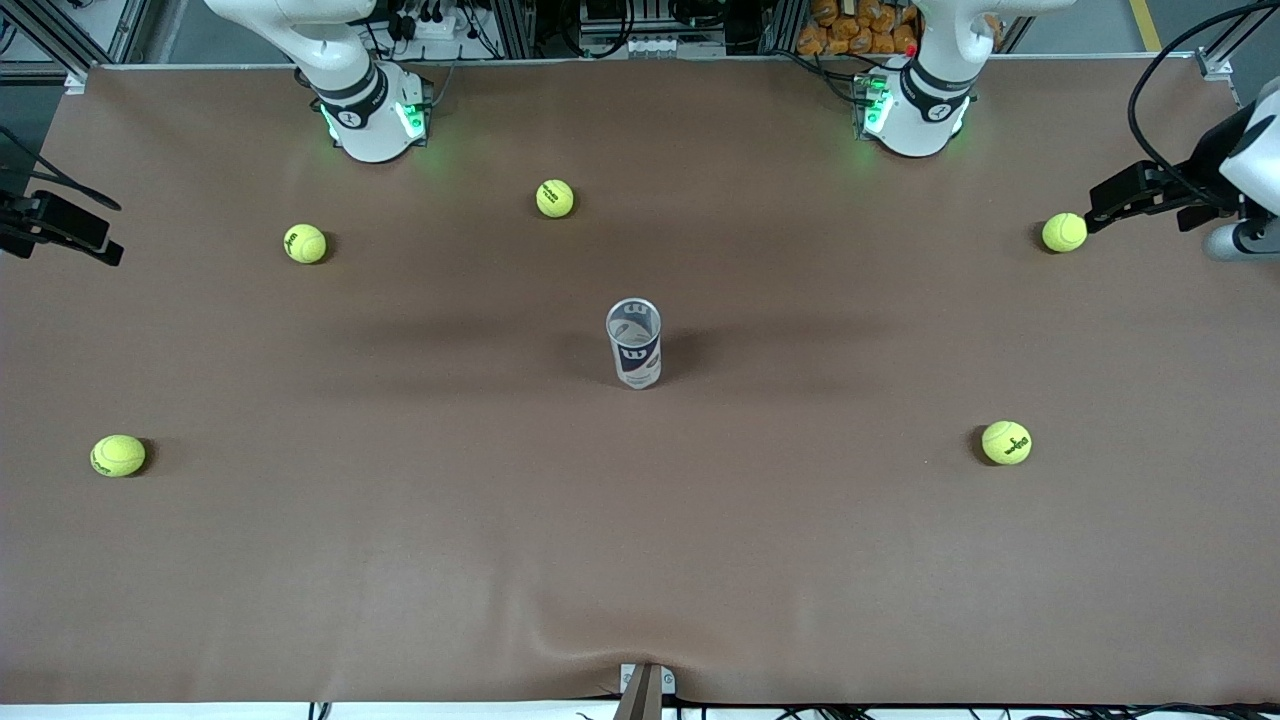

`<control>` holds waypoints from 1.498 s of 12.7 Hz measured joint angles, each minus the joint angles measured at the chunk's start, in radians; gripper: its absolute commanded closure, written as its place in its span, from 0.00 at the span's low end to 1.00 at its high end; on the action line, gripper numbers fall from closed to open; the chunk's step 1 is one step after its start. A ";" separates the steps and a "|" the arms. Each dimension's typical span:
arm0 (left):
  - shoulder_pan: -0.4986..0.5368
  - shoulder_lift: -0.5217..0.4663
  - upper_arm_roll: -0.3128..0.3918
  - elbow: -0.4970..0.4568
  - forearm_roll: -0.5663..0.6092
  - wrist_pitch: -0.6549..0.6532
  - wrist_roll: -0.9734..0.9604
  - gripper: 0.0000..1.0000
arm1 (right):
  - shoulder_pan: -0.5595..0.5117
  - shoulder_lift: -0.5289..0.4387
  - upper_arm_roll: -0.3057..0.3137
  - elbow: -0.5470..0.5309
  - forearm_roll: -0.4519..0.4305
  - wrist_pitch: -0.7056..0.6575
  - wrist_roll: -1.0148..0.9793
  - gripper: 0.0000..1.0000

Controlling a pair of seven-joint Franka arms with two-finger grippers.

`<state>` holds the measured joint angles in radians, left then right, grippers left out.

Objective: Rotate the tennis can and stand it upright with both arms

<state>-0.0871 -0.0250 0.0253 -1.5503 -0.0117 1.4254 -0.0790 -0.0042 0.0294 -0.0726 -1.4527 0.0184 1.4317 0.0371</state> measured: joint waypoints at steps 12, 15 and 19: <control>-0.003 0.010 0.052 -0.054 0.000 0.141 0.050 0.00 | 0.000 0.000 0.000 0.000 0.000 0.000 0.000 0.00; -0.006 0.010 0.046 -0.050 0.000 0.141 0.051 0.00 | 0.000 0.000 0.000 0.000 0.000 0.000 0.000 0.00; -0.010 0.010 0.045 -0.046 0.000 0.141 0.046 0.00 | 0.000 0.000 0.000 0.000 0.000 0.000 0.000 0.00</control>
<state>-0.0971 -0.0154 0.0700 -1.5962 -0.0117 1.5667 -0.0326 -0.0043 0.0295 -0.0726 -1.4527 0.0184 1.4317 0.0373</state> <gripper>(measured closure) 0.000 0.000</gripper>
